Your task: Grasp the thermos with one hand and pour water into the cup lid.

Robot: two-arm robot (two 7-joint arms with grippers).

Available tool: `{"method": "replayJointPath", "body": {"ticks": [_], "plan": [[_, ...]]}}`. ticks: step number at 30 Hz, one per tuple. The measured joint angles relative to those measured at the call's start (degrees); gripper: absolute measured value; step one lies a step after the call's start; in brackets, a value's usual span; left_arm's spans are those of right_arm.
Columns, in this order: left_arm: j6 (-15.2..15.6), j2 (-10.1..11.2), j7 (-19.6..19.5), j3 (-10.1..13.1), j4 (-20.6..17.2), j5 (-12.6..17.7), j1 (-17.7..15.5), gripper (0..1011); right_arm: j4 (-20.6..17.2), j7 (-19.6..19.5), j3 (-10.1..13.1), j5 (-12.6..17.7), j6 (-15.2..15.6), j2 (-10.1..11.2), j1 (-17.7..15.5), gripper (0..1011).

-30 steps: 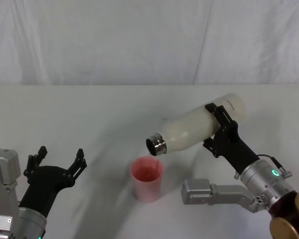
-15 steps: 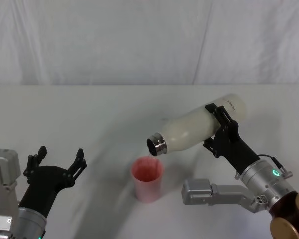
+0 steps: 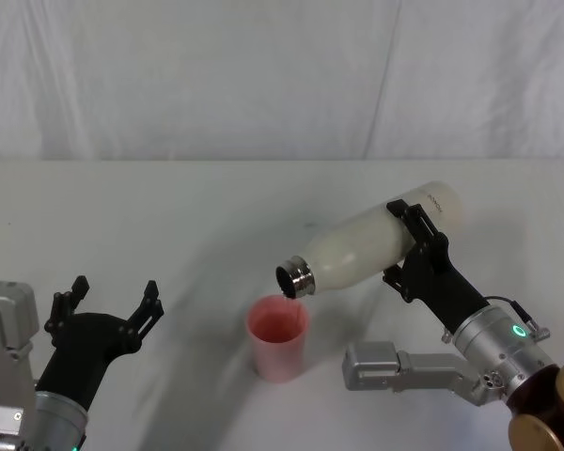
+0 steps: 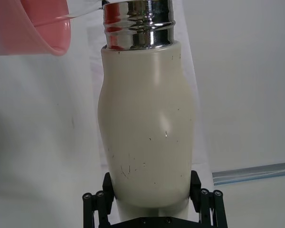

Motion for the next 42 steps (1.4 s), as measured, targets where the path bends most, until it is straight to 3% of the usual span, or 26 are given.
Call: {"method": "replayJointPath", "body": {"ticks": [42], "plan": [[0.0,0.0,0.0,0.0,0.0,0.0,0.0,1001,-0.5,-0.1,0.0,-0.5,0.2,0.3,-0.2,956]]}}
